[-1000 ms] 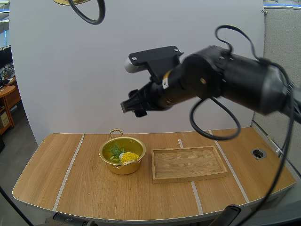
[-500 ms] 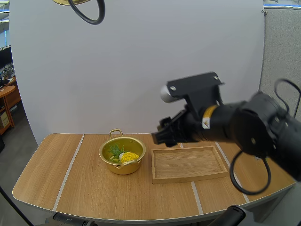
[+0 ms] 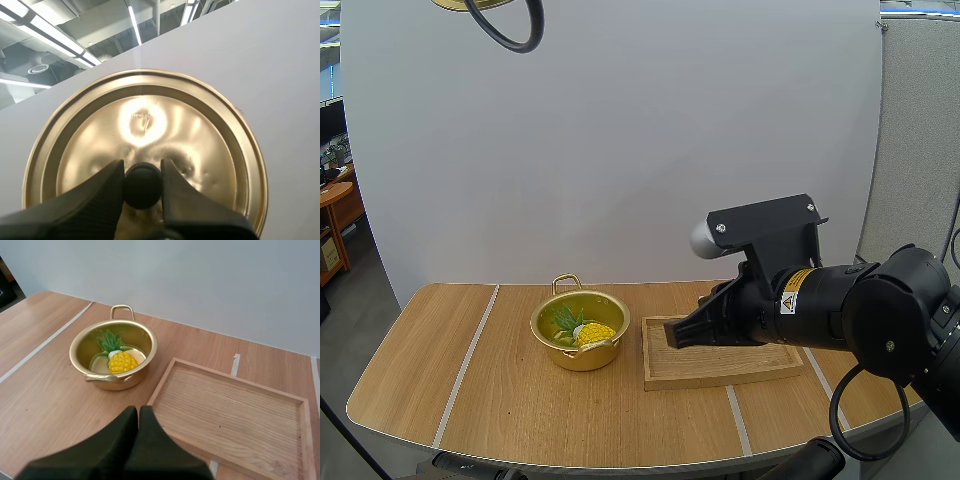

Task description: Open the pot, put the pineapple inside, and close it

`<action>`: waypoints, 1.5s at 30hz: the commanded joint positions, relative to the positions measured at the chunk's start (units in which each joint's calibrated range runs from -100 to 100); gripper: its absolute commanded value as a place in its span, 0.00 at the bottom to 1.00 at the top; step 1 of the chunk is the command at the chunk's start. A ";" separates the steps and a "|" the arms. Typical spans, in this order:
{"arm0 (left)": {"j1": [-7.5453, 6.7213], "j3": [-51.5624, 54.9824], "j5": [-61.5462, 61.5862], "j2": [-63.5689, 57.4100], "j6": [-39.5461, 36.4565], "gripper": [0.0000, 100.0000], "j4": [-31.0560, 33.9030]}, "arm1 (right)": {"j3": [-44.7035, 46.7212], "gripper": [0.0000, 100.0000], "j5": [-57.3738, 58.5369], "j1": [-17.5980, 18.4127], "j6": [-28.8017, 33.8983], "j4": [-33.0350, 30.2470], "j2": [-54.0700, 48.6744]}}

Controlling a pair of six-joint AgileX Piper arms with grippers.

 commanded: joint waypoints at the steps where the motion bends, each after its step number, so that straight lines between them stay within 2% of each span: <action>1: -0.04 -0.55 -1.89 -0.31 -0.52 0.00 0.00 | 0.18 0.00 0.83 -0.23 -4.82 4.92 -0.61; 21: -0.04 -0.55 -1.89 -0.31 -0.52 0.00 0.00 | 0.18 0.00 0.13 -0.23 -5.94 5.47 -0.61; 27: -0.04 -0.55 10.01 -1.23 -0.52 0.00 0.00 | 0.18 0.00 0.13 -0.23 -5.94 5.47 -0.61; 34: -0.04 0.74 33.93 -0.78 -0.31 0.00 0.00 | 0.18 0.00 0.13 -0.23 -5.94 5.47 -0.61; 38: -0.04 4.28 35.85 -0.13 1.18 0.00 0.00 | 0.18 0.00 0.13 -0.23 -5.94 5.47 -0.61; 45: -0.04 17.97 33.98 -0.13 3.71 0.00 -0.35 | 0.18 0.00 0.13 -0.23 -5.94 5.47 -0.61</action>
